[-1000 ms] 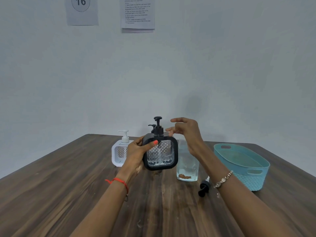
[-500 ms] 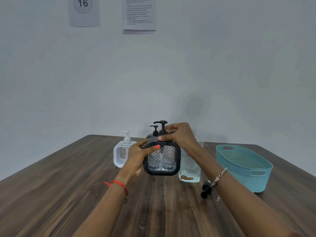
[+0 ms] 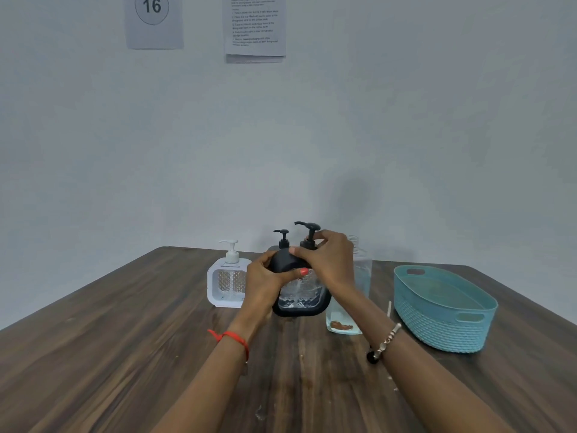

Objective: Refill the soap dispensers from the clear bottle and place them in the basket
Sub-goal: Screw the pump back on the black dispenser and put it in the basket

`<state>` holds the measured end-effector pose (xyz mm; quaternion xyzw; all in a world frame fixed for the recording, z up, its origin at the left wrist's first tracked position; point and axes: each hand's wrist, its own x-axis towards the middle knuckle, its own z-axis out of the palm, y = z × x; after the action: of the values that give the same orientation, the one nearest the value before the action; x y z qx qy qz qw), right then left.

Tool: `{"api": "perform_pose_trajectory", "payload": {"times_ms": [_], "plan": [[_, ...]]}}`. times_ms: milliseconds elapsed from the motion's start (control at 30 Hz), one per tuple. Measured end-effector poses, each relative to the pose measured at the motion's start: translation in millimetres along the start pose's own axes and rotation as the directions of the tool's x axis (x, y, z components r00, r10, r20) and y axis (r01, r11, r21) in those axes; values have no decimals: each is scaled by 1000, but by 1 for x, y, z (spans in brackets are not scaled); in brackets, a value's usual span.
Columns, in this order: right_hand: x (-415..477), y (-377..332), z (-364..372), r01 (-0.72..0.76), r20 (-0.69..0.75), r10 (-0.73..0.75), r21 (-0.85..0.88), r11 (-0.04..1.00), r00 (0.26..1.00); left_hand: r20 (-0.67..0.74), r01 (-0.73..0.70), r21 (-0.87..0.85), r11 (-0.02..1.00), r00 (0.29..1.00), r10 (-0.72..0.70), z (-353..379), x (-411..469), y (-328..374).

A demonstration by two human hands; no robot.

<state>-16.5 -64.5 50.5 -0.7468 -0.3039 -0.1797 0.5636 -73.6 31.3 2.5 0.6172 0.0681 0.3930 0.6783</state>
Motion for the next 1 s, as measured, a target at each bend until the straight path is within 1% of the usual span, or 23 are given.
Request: {"api": "perform_pose_trajectory", "payload": {"times_ms": [33,100,167,200,267,300,400,533,633,733,800,867,933,1000], "plan": [[0,-1,-7,14,69,-14,10,1000,998,10,2,-3,1000,1000,-2,-3,1,1],[3,-3,-20,-15,253,-12,107,994,967,41,31,-77,997,999,-28,-9,2,4],[11,-1,-30,-70,419,-13,182,981,908,99,80,-136,987,993,-67,-11,1,8],[14,1,-33,-95,489,-27,222,970,872,127,94,-133,987,989,-77,-12,0,9],[19,4,-34,-158,582,-58,313,936,811,158,111,-134,985,983,-89,-13,-1,9],[20,6,-33,-175,587,-60,334,926,807,159,116,-145,983,983,-93,-13,-1,8],[15,8,-27,-177,500,-24,350,920,866,132,106,-142,984,987,-87,-12,-1,6],[3,5,-16,-132,313,35,292,947,949,73,54,-90,994,996,-48,-6,-3,4],[-5,-1,-10,-45,187,-1,241,969,982,46,49,-112,993,998,-44,-3,-7,1],[-11,-2,-1,14,95,-30,166,986,995,37,59,-122,991,998,-55,0,-8,-2],[-13,1,2,41,68,-50,125,991,996,39,70,-133,989,997,-65,1,-9,-3],[-11,4,1,53,86,-62,109,993,994,43,80,-136,987,996,-75,1,-9,-4],[-8,6,-3,40,124,-55,123,992,991,43,74,-120,990,997,-70,0,-9,-4],[-6,10,-4,5,137,-29,174,985,990,32,64,-108,992,998,-61,-1,-8,-4]]}}
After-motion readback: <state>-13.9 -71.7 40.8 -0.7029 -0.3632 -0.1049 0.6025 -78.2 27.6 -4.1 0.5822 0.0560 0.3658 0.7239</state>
